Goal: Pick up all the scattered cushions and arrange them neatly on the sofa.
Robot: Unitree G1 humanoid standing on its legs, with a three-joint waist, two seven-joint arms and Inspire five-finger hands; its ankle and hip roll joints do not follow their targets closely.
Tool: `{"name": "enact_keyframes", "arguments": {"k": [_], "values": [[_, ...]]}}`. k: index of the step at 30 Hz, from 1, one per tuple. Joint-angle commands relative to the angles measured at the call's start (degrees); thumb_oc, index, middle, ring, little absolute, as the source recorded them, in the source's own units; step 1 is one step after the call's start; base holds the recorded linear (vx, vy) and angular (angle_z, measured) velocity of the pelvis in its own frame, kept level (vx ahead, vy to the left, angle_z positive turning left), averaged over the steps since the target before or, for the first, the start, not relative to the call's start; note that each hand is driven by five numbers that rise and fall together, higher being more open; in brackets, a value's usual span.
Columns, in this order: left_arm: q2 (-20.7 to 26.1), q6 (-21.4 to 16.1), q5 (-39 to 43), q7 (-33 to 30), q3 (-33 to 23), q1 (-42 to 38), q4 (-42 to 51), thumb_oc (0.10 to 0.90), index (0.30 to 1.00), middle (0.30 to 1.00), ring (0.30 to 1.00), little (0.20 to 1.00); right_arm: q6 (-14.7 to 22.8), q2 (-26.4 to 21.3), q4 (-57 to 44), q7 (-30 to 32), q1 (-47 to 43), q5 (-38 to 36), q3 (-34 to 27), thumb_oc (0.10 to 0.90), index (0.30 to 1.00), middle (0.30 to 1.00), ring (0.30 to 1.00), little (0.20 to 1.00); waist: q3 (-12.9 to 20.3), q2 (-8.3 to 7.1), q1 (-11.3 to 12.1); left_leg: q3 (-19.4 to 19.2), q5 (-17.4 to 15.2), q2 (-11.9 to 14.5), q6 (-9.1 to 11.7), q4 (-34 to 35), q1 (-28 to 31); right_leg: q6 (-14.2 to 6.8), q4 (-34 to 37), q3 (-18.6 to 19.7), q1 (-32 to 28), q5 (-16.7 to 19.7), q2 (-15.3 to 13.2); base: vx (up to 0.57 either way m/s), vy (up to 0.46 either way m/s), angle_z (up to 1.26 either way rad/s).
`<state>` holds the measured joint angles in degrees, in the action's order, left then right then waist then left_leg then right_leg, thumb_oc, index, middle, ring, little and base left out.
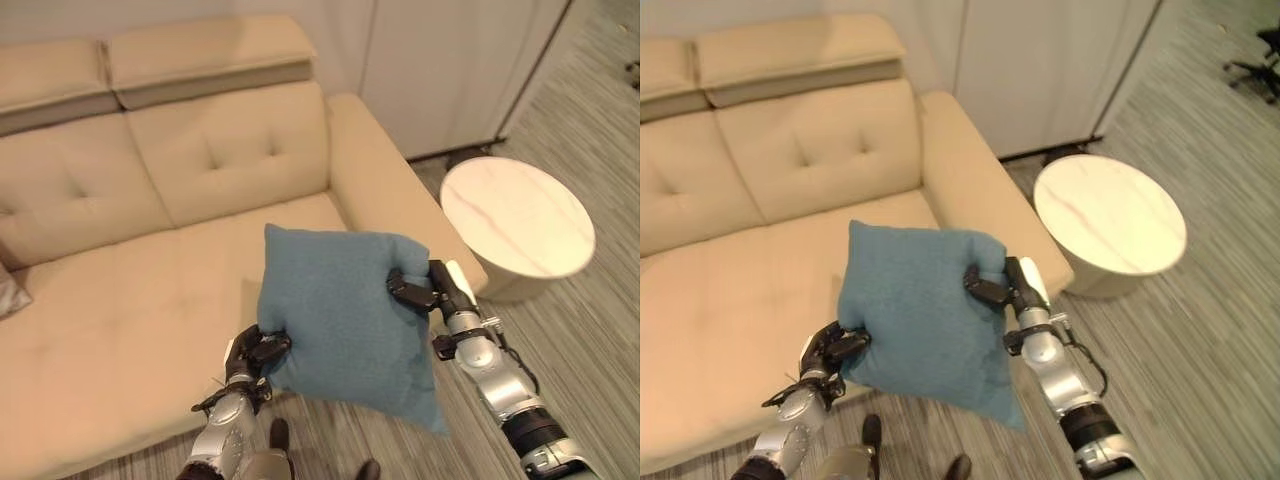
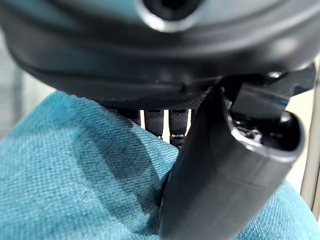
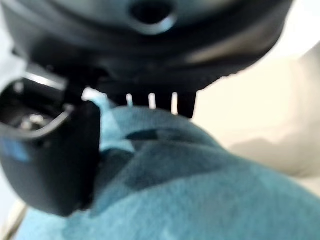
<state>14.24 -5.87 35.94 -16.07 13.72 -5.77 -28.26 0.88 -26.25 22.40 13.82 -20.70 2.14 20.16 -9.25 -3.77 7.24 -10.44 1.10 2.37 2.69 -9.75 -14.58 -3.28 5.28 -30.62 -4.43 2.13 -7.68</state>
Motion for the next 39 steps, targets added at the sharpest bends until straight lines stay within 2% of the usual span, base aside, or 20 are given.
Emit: {"name": "enact_keyframes", "arguments": {"k": [1,2,5,6,7,10,11,14,15,16,17,18,23,24,26,27,28,29,31,39], "values": [[-2.99,-7.55,0.35,2.58,3.92,-9.97,9.42,0.4,0.3,0.3,0.3,0.3,6.06,1.95,-3.64,-0.06,-12.42,3.29,2.6,0.4,0.3,0.3,0.3,0.3,6.41,0.74,5.22,-3.6,3.91,0.59,1.26,14.16,3.97,-5.23,-1.52,-0.72,-5.83,-7.59,4.17,0.21,0.104,0.55],[-2.96,-7.54,0.35,2.57,3.91,-9.99,9.43,0.4,0.3,0.3,0.3,0.3,6.06,2.0,-3.6,-0.05,-12.47,3.31,2.6,0.4,0.3,0.3,0.3,0.3,6.32,0.68,5.2,-3.61,3.86,0.5,1.22,14.16,4.08,-5.3,-1.67,-0.73,-5.87,-7.71,4.05,0.39,0.198,0.33],[-2.51,-7.39,1.02,2.87,4.91,-10.01,10.5,0.4,0.3,0.3,0.3,0.3,5.6,2.92,-3.87,-0.2,-12.54,3.34,2.0,0.4,0.3,0.3,0.3,0.3,6.78,-0.93,5.28,-3.16,1.97,-1.52,-1.19,13.13,7.27,-7.15,-12.35,-0.76,-5.7,-7.62,-0.47,0.35,0.216,0.25],[-2.45,-7.24,0.78,2.72,5.43,-10.66,10.47,0.4,0.3,0.3,0.3,0.3,5.45,2.9,-3.84,-0.21,-12.9,3.7,1.84,0.4,0.3,0.3,0.3,0.3,6.83,-1.22,4.7,-2.92,0.83,-2.37,-2.18,13.0,8.75,-8.62,-17.93,-0.96,-4.81,-4.64,-3.15,0.35,0.293,0.55],[-2.27,-7.16,0.17,2.72,6.26,-11.12,10.31,0.4,0.3,0.3,0.3,0.3,5.19,2.77,-4.35,-0.22,-12.31,4.65,1.46,0.4,0.3,0.3,0.3,0.3,6.6,-1.13,3.1,-1.28,-1.07,-3.69,-3.96,13.28,11.69,-9.43,-29.08,0.84,-2.02,-0.76,-7.29,0.29,0.292,0.51],[-2.23,-6.92,-0.8,2.74,7.17,-11.97,10.36,0.4,0.3,0.3,0.3,0.3,5.16,2.63,-5.14,-0.16,-11.59,5.52,0.75,0.4,0.3,0.3,0.3,0.3,6.39,-0.25,1.78,0.09,-1.08,-3.0,-4.57,14.04,13.18,-8.03,-34.92,2.8,2.31,-0.2,-8.03,0.19,0.111,0.69],[-2.5,-7.1,-1.85,2.98,7.96,-13.56,9.84,0.4,0.3,0.3,0.3,0.3,5.13,2.07,-5.43,0.22,-10.89,5.35,-0.2,0.4,0.3,0.3,0.3,0.3,6.42,-0.3,0.47,2.29,-1.85,-2.87,-3.78,14.59,14.27,-7.35,-29.75,5.37,4.02,-2.04,-7.71,0.19,-0.032,0.56],[-2.55,-7.06,-2.71,3.42,8.53,-14.81,9.27,0.4,0.3,0.3,0.3,0.3,5.31,1.53,-5.56,0.22,-10.6,5.09,-0.78,0.4,0.3,0.3,0.3,0.3,6.57,-0.1,-0.49,3.55,-2.27,-1.8,-2.8,14.75,14.74,-6.83,-22.17,5.71,4.13,-2.33,-7.57,0.22,-0.165,0.62],[-2.37,-6.72,-4.69,3.73,9.28,-16.06,8.6,0.4,0.3,0.3,0.3,0.3,5.18,0.85,-5.59,0.48,-9.99,5.15,-1.63,0.4,0.3,0.3,0.3,0.3,6.79,-0.54,-1.87,5.11,-3.64,-1.41,-1.91,14.75,16.29,-6.93,-12.31,9.21,5.79,-1.92,-6.73,0.19,-0.129,0.39],[-2.38,-6.72,-4.7,3.73,9.29,-16.09,8.59,0.4,0.3,0.3,0.3,0.3,5.18,0.83,-5.6,0.47,-10.0,5.16,-1.66,0.4,0.3,0.3,0.3,0.3,6.85,-0.52,-1.88,5.13,-3.52,-1.37,-1.91,14.75,16.15,-6.88,-11.94,9.14,5.75,-1.62,-6.62,0.42,-0.24,0.25],[-1.34,-7.03,-8.53,2.3,9.9,-19.86,6.81,0.4,0.3,0.3,0.3,0.3,4.89,-1.44,-3.63,1.1,-10.85,6.09,-1.07,0.4,0.3,0.3,0.3,0.3,6.31,-1.24,-3.93,6.88,-4.97,-1.15,-1.32,14.75,18.3,-8.07,-7.14,15.56,8.91,1.33,-4.84,0.27,-0.136,0.39],[-1.48,-7.01,-8.83,2.86,10.57,-20.66,6.04,0.4,0.3,0.3,0.3,0.3,4.76,-2.39,-3.65,1.25,-9.84,5.84,-2.14,0.4,0.3,0.3,0.3,0.3,6.38,-2.01,-3.97,8.54,-5.54,-1.85,-1.47,14.75,18.47,-8.59,-4.2,16.97,7.49,0.76,-4.27,0.26,-0.135,0.64],[-1.48,-7.03,-8.82,2.86,10.62,-20.7,6.02,0.4,0.3,0.3,0.3,0.3,4.75,-2.39,-3.69,1.23,-9.81,5.84,-2.21,0.4,0.3,0.3,0.3,0.3,6.46,-2.13,-4.02,8.62,-5.36,-1.98,-1.51,14.75,18.27,-8.6,-3.99,16.9,7.55,0.97,-4.38,0.05,-0.041,0.42],[-2.37,-6.75,-11.55,0.77,10.55,-25.24,2.63,0.4,0.3,0.3,0.3,0.3,3.91,-3.52,-1.27,1.17,-12.55,6.56,-0.99,0.4,0.3,0.3,0.3,0.3,7.26,-2.72,-4.81,9.14,-5.85,-1.26,-0.69,14.75,19.04,-8.82,-3.93,17.15,7.09,3.78,-3.72,0.22,-0.184,-0.18],[-2.41,-6.8,-11.56,0.77,10.46,-25.46,2.49,0.4,0.3,0.3,0.3,0.3,3.98,-3.55,-1.12,1.2,-12.81,6.52,-0.92,0.4,0.3,0.3,0.3,0.3,7.26,-2.75,-5.0,9.28,-5.65,-1.38,-0.72,14.75,18.79,-8.82,-3.76,17.02,7.18,3.99,-3.83,0.12,-0.227,0.39],[-1.27,-6.26,-12.73,-4.62,11.88,-43.11,-7.06,0.4,0.3,0.3,0.3,0.3,2.67,-7.44,8.71,2.04,-31.35,3.56,6.22,0.4,0.3,0.3,0.3,0.3,6.67,-2.17,-4.87,9.72,-2.69,0.48,1.56,14.75,11.96,-8.17,-0.28,15.92,9.93,3.32,-1.24,-0.06,-0.303,0.53],[-1.27,-6.46,-12.85,-5.79,11.63,-47.44,-8.99,0.4,0.3,0.3,0.3,0.3,2.69,-8.03,11.49,2.67,-36.9,4.1,8.57,0.4,0.3,0.3,0.3,0.3,6.01,-1.75,-5.32,10.09,-1.24,0.7,2.27,14.75,8.98,-8.01,-0.28,15.58,12.09,3.41,-0.99,-0.06,-0.303,0.1],[-1.27,-6.47,-12.85,-5.78,11.58,-47.49,-9.02,0.4,0.3,0.3,0.3,0.3,2.72,-8.02,11.55,2.68,-37.0,4.08,8.64,0.4,0.3,0.3,0.3,0.3,6.11,-1.71,-5.42,10.15,-1.21,0.7,2.27,14.75,8.82,-8.0,-0.28,15.52,12.2,3.42,-0.99,-0.14,-0.062,-0.07],[-1.49,-6.88,-14.36,-8.3,12.58,-57.92,-14.57,0.4,0.3,0.3,0.3,0.3,2.17,-8.42,16.93,5.0,-48.7,4.63,12.14,0.4,0.3,0.3,0.3,0.3,5.14,-0.65,-5.8,10.69,0.25,1.24,4.01,14.75,2.83,-7.8,-0.28,14.85,16.5,2.84,-0.47,-0.15,-0.043,0.0],[2.24,-7.81,-17.82,-13.39,14.75,-76.23,-23.07,0.4,0.3,0.3,0.3,0.3,2.79,-5.82,30.69,8.79,-67.31,3.81,18.73,0.4,0.3,0.3,0.3,0.3,3.73,1.15,-6.28,10.54,2.36,1.51,5.37,14.75,-4.5,-8.01,-0.28,15.38,23.16,3.51,0.47,0.0,-0.015,0.07]]}}
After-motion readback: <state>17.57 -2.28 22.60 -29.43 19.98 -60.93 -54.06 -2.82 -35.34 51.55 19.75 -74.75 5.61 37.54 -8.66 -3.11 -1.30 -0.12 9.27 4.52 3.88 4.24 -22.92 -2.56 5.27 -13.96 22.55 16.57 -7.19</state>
